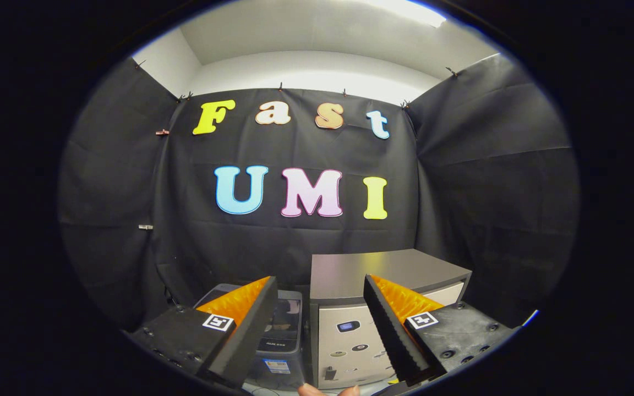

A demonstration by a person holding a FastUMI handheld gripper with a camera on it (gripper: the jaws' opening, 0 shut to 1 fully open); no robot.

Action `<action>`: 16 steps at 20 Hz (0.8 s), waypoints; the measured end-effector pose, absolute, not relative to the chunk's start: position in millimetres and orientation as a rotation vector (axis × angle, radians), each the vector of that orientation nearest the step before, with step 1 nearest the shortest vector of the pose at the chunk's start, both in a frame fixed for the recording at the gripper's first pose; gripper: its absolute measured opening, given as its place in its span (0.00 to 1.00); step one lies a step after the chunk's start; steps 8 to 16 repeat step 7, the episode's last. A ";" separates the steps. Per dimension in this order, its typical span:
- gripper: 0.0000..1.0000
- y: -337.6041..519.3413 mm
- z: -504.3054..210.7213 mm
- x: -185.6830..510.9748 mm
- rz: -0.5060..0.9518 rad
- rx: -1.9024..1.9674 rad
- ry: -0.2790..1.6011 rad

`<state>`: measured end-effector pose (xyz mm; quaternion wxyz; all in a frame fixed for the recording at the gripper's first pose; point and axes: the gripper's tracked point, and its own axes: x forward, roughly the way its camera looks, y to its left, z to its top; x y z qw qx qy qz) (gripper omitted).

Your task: Put the clothes into the washing machine and then close the washing machine lid.

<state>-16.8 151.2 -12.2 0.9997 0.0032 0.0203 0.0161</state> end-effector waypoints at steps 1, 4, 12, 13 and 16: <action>0.98 150.9 -13.4 -16.5 0.031 0.007 0.043; 0.98 147.4 -14.5 -15.4 0.024 0.002 0.045; 0.98 147.5 -14.7 -17.1 0.025 0.004 0.044; 0.98 147.5 -14.7 -17.1 0.025 0.004 0.044; 0.98 147.5 -14.7 -17.1 0.025 0.004 0.044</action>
